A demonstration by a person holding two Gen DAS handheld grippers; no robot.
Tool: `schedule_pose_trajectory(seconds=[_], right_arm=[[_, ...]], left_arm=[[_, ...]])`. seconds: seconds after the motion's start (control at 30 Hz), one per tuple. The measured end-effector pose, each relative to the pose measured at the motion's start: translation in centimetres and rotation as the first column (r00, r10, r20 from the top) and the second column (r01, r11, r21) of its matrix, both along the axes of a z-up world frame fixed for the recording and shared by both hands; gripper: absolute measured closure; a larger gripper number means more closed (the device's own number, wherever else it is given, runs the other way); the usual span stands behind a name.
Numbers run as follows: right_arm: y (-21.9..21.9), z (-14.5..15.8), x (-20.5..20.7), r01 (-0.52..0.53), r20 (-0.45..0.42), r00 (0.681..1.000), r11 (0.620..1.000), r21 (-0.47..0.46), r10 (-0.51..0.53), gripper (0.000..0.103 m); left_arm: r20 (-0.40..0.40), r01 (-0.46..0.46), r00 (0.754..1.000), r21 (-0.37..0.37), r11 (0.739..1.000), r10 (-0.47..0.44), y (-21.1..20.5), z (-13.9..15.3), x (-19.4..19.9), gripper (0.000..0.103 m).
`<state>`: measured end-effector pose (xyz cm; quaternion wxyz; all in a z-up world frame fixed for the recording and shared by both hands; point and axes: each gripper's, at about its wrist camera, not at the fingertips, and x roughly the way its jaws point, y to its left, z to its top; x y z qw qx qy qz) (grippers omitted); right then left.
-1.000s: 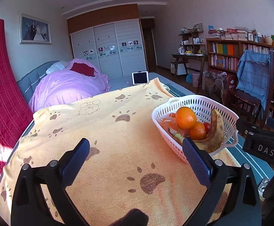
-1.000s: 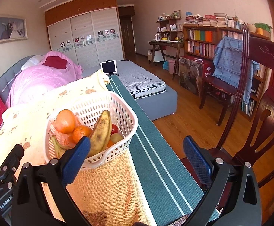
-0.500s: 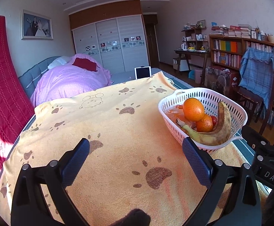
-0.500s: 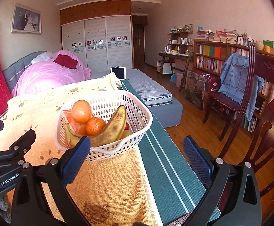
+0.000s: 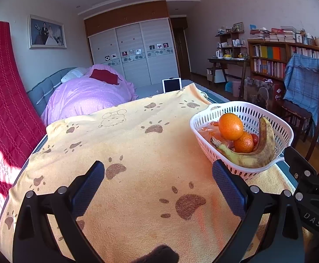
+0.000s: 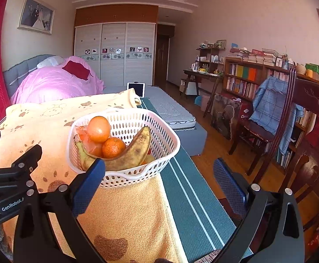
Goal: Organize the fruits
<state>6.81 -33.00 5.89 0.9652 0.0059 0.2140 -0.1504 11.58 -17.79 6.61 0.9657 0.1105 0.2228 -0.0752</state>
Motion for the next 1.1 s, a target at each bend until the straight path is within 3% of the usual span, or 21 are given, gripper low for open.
schedule_pose_trajectory(seconds=[1.1], right_arm=[[-0.93, -0.53, 0.59, 0.004, -0.028, 1.000, 1.000, 0.027, -0.003, 0.003]], left_arm=[[-0.022, 0.003, 1.000, 0.006, 1.000, -0.002, 0.10, -0.46, 0.30, 0.005]])
